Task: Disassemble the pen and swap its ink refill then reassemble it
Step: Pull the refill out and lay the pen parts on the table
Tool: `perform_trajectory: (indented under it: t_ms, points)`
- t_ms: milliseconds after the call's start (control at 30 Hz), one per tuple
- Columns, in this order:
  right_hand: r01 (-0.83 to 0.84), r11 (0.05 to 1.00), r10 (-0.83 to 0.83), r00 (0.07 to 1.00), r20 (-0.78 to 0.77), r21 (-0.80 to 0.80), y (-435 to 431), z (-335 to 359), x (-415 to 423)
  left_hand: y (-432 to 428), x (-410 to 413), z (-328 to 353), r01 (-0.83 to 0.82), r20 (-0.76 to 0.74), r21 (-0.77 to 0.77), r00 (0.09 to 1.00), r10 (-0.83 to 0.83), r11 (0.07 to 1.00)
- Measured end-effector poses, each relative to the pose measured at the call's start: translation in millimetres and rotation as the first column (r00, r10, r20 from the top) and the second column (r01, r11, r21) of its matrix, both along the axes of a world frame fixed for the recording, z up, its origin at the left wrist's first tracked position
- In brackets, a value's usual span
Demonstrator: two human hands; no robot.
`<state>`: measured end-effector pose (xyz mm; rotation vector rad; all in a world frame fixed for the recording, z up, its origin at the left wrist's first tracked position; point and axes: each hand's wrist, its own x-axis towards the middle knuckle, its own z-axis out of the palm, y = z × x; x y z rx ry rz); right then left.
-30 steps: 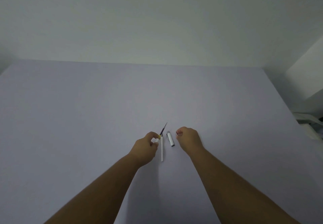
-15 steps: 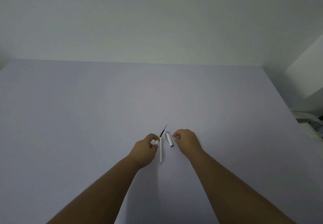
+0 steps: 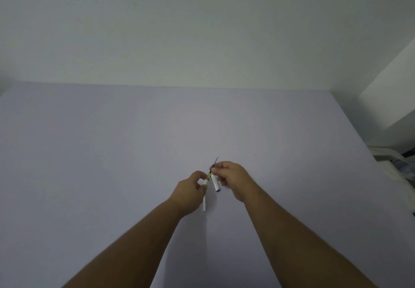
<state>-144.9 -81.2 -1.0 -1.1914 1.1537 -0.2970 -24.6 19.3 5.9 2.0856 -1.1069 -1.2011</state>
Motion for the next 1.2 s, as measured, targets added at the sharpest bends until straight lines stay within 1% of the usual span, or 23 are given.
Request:
perform_trajectory:
  t_ms: [67, 100, 133, 167, 200, 233, 267, 300, 333, 367, 433, 500, 700, 967, 1200]
  points:
    - [0.192, 0.979, -0.198, 0.975, 0.105, 0.062, -7, 5, 1, -1, 0, -1, 0.013, 0.002, 0.001, 1.000, -0.013, 1.000]
    - [0.303, 0.948, -0.314, 0.937, 0.152, 0.093, -13, 8, -1, 0, 0, -1, 0.015, 0.001, 0.004, 1.000, -0.015, 1.000]
    - [0.389, 0.916, -0.400, 0.903, 0.159, 0.094, -19, 8, -5, 0, 1, -2, 0.012, 0.000, 0.009, 1.000, -0.012, 1.000]
    - [0.433, 0.900, -0.436, 0.892, 0.118, 0.053, -25, 7, -9, 1, 2, -3, 0.009, 0.000, 0.014, 1.000, -0.009, 1.000]
    - [0.425, 0.905, -0.424, 0.905, 0.029, -0.034, -28, 3, -14, 2, 3, -5, 0.008, 0.006, 0.021, 1.000, -0.008, 1.000]
    - [0.347, 0.926, -0.364, 0.925, -0.106, -0.145, -29, -1, -19, 3, 4, -6, 0.006, 0.013, 0.027, 1.000, -0.007, 1.000]
    - [0.212, 0.947, -0.276, 0.921, -0.273, -0.240, -28, -5, -24, 4, 5, -7, 0.003, 0.021, 0.034, 1.000, -0.004, 0.999]
    - [0.066, 0.955, -0.190, 0.885, -0.426, -0.289, -25, -9, -27, 4, 6, -8, -0.001, 0.026, 0.038, 1.000, 0.000, 0.999]
    - [-0.053, 0.951, -0.125, 0.837, -0.532, -0.306, -22, -11, -29, 4, 7, -9, -0.003, 0.031, 0.042, 1.000, 0.002, 0.999]
    - [-0.133, 0.943, -0.077, 0.805, -0.588, -0.305, -18, -13, -30, 4, 8, -11, -0.003, 0.035, 0.046, 0.999, 0.002, 0.999]
    - [-0.200, 0.930, -0.038, 0.782, -0.622, -0.308, -13, -15, -30, 3, 9, -12, 0.000, 0.044, 0.049, 0.999, -0.002, 0.999]
    - [-0.210, 0.925, -0.044, 0.770, -0.636, -0.318, -13, -18, -29, 2, 10, -14, -0.003, 0.064, 0.053, 0.998, 0.000, 0.999]
    - [-0.172, 0.935, -0.067, 0.771, -0.634, -0.309, -10, -25, -26, -1, 9, -17, 0.009, 0.137, 0.055, 0.990, -0.017, 0.998]
    - [-0.117, 0.937, -0.114, 0.790, -0.603, -0.330, -9, -29, -26, -1, 13, -16, 0.003, 0.172, 0.038, 0.985, -0.010, 0.999]
    - [-0.111, 0.931, -0.127, 0.793, -0.596, -0.347, -6, -31, -27, 1, 16, -14, -0.011, 0.209, 0.012, 0.978, 0.008, 1.000]
